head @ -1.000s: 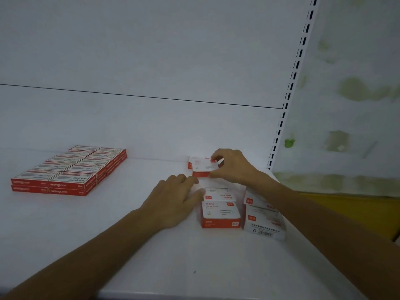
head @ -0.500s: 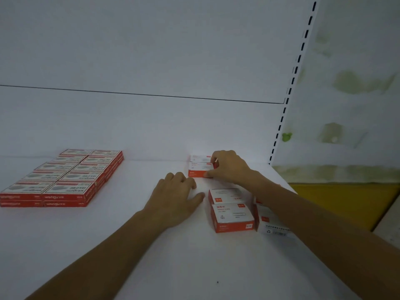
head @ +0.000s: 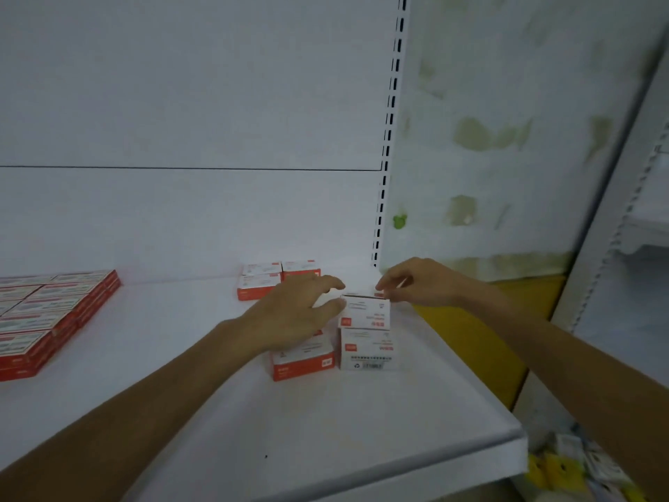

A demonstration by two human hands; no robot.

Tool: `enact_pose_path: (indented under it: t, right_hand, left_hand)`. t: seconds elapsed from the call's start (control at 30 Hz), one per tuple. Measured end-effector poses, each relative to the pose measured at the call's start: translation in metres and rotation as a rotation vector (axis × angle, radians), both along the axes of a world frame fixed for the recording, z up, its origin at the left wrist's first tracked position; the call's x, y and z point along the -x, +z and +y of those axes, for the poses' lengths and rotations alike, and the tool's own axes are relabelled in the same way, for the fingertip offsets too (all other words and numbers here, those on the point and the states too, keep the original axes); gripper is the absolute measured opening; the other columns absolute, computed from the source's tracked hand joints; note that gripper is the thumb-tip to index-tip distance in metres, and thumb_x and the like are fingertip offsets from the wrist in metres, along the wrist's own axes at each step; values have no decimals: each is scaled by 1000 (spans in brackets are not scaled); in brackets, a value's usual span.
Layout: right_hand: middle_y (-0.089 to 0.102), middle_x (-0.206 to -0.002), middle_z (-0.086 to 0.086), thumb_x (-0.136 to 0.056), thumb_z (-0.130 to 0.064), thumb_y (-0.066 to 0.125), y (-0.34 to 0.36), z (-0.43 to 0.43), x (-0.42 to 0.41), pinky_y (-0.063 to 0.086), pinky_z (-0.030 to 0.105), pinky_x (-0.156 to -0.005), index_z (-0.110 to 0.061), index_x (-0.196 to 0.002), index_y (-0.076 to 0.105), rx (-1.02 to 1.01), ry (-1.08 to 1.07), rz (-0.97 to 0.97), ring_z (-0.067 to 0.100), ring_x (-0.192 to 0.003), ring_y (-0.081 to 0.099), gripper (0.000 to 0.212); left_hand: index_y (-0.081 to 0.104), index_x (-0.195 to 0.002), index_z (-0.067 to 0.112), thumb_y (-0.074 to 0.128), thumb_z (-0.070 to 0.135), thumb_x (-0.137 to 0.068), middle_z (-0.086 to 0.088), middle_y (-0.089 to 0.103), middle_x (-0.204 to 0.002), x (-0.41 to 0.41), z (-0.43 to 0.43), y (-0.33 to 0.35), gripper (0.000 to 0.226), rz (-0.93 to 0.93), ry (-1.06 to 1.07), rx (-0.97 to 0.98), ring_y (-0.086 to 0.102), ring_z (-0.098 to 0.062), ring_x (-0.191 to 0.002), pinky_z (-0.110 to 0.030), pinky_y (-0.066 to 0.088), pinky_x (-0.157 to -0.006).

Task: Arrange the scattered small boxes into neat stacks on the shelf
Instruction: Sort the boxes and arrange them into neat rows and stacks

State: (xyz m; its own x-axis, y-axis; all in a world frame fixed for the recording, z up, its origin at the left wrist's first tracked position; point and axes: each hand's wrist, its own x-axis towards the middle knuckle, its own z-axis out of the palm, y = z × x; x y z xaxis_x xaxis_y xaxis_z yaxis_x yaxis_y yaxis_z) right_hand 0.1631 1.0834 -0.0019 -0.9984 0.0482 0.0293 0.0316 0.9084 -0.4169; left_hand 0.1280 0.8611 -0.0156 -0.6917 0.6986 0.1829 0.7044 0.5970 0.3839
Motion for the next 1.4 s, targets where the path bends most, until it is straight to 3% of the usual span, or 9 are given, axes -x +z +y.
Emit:
enact_pose_path:
  t: [0.1, 0.2, 0.47, 0.63, 0.77, 0.87, 1.03, 1.23, 1.4]
  right_hand:
    - [64, -103, -7, -86, -20, 60, -3, 5, -3, 53, 23, -70, -22, -107, 66, 92, 88, -70, 12, -96, 61, 22]
    - [65, -109, -3, -86, -13, 61, -1, 8, 2, 56, 24, -69, -16, -109, 65, 170, 148, -117, 12, -94, 64, 23]
    - [66, -111, -3, -84, -23, 63, -3, 1, 24, 53, 24, -82, -13, -119, 62, 162, 237, -181, 11, -93, 65, 36]
    - [61, -115, -6, -77, -30, 72, -12, -6, 30, 42, 11, -72, -18, -121, 60, -12, 206, 22, 5, -87, 56, 48]
    - [63, -114, 1, -75, -26, 75, -17, -13, 28, 50, 23, -83, -13, -120, 60, 41, 190, 256, 10, -88, 57, 49]
    - [60, -117, 3, -75, -26, 75, -17, -19, 31, 51, 23, -84, -13, -123, 57, 70, 191, 354, 10, -89, 55, 53]
    - [53, -119, 2, -76, -27, 75, -15, -35, 36, 51, 23, -85, -17, -125, 54, 53, 193, 420, 10, -94, 53, 55]
    - [56, -118, 4, -76, -29, 73, -13, -54, 40, 48, 20, -83, -15, -128, 53, 38, 193, 359, 10, -94, 53, 57]
    - [58, -117, 2, -81, -29, 69, -13, -65, 42, 39, 10, -64, -15, -125, 57, -42, 193, 194, 9, -89, 52, 48]
  left_hand:
    - [36, -136, 37, 42, 39, -94, 9, 45, -141, -4, 7, -9, 42, -75, -44, -14, 43, -13, -126, -34, 42, -99]
    - [37, -133, 33, 46, 34, -94, 10, 53, -133, -9, 8, -15, 40, -115, -59, -42, 54, -8, -110, -25, 52, -83]
    - [43, -135, 29, 43, 41, -93, 5, 54, -126, -17, 7, -13, 43, -11, -3, 72, 50, -10, -109, -26, 44, -91]
    - [42, -135, 33, 40, 42, -94, 2, 56, -114, -22, 7, -13, 42, 8, 10, 105, 51, -10, -101, -29, 47, -88]
    - [40, -135, 34, 37, 43, -95, 7, 47, -133, -30, 5, -15, 42, 135, 127, -47, 42, -10, -120, -29, 36, -102]
    - [57, -117, 28, 35, 46, -93, 10, 54, -127, -25, -6, -9, 37, 266, 229, -176, 45, -5, -109, -26, 34, -99]
    - [56, -118, 27, 39, 46, -92, 10, 49, -126, -12, -39, -17, 36, 245, 296, -77, 44, -10, -117, -27, 35, -99]
    - [51, -120, 21, 38, 34, -95, 1, 49, -129, -2, -64, -30, 31, 181, 443, 109, 46, -15, -115, -27, 38, -95]
    - [47, -124, 21, 41, 35, -94, 0, 47, -131, -1, -65, -33, 34, 152, 426, 105, 42, -17, -118, -28, 36, -98]
